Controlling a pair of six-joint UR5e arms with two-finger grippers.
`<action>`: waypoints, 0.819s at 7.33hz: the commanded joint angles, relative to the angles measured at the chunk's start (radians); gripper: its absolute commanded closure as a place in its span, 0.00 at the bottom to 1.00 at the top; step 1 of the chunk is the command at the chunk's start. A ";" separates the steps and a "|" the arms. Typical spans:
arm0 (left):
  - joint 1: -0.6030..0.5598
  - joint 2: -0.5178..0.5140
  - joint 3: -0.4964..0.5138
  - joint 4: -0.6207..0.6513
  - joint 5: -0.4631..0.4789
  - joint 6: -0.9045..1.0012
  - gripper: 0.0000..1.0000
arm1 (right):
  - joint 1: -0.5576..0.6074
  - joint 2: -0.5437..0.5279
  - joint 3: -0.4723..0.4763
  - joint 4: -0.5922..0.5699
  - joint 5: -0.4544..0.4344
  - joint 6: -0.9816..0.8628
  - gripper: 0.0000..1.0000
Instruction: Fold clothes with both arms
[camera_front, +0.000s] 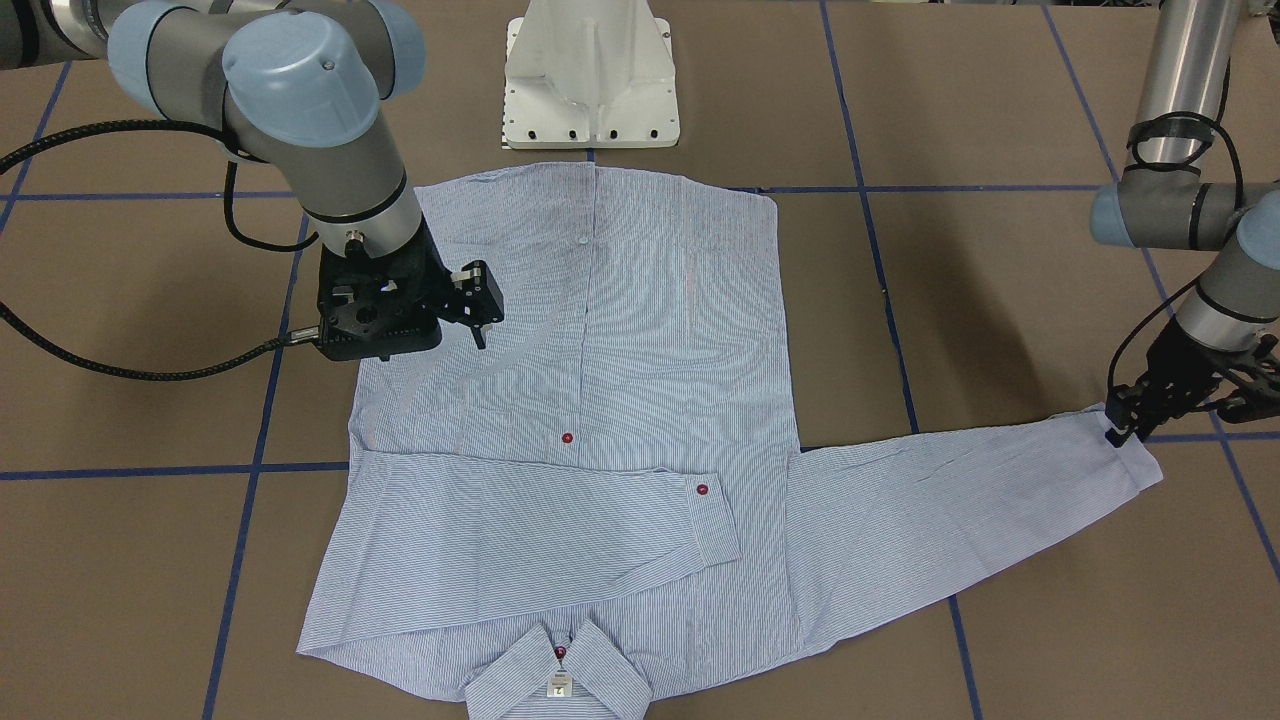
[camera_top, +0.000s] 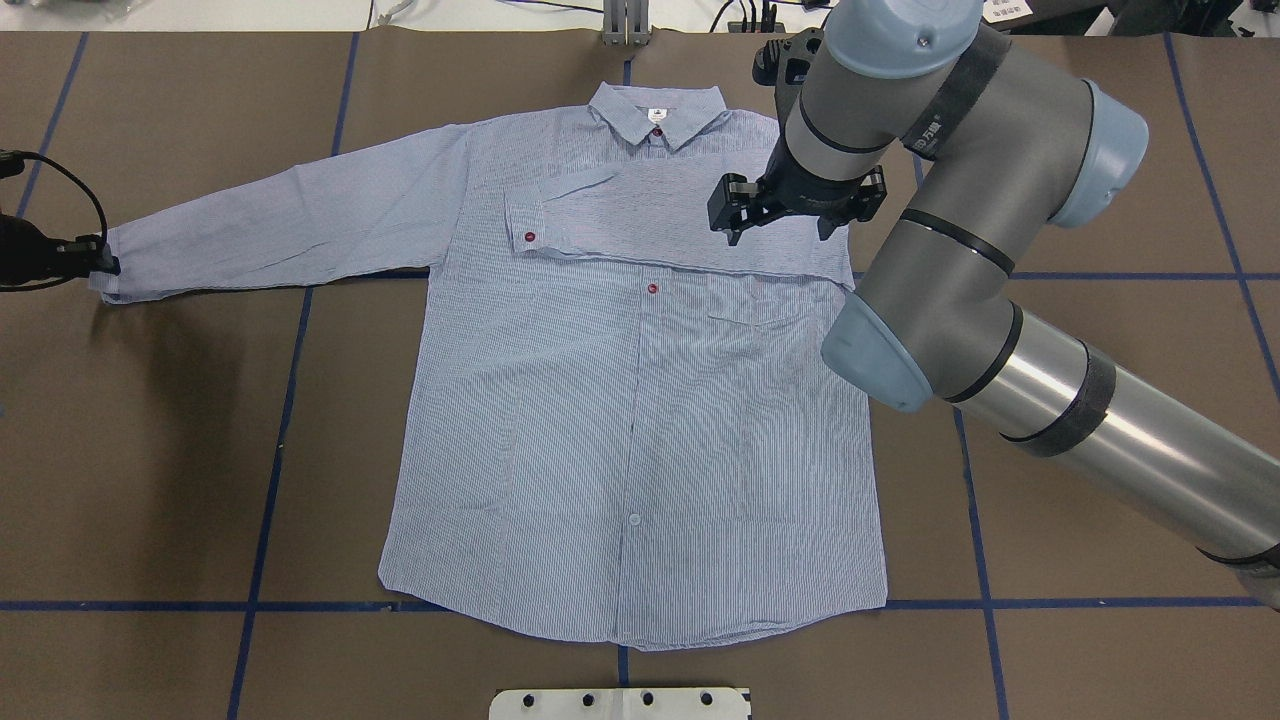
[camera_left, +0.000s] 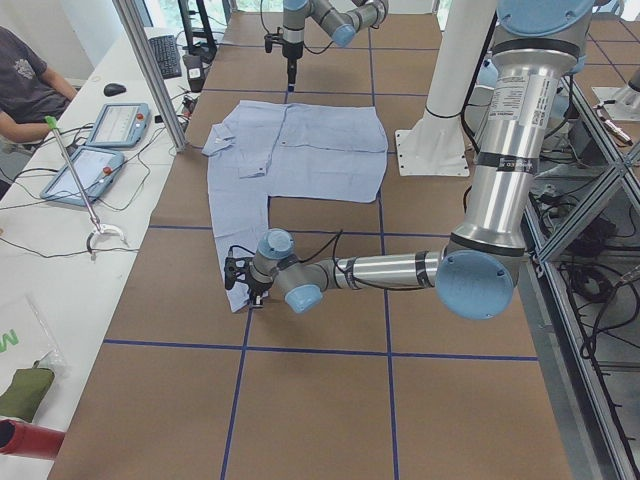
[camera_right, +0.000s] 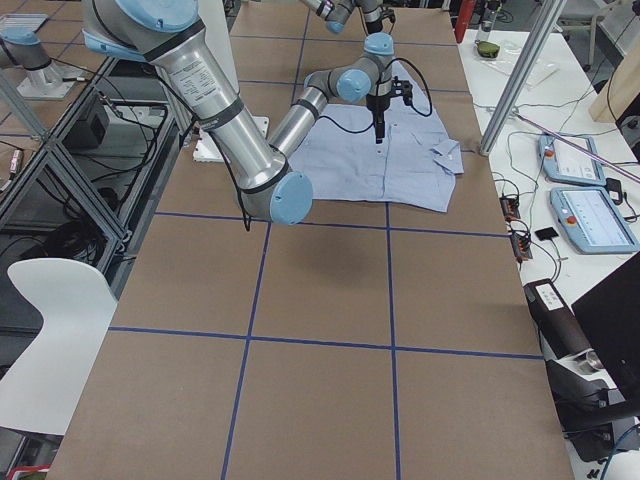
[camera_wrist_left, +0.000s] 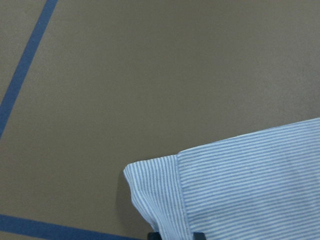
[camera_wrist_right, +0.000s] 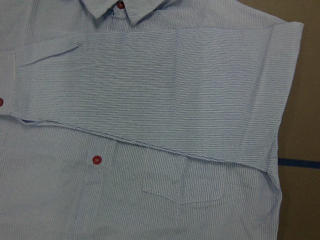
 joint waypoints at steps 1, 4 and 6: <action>-0.002 0.005 -0.005 0.001 0.007 0.001 0.60 | -0.002 0.001 -0.001 0.000 -0.002 0.001 0.00; -0.005 0.007 -0.006 0.001 0.011 -0.003 0.64 | -0.010 0.001 -0.004 0.001 -0.003 0.003 0.00; -0.007 0.007 -0.006 0.001 0.011 -0.003 0.72 | -0.016 0.001 -0.005 0.005 -0.007 0.003 0.00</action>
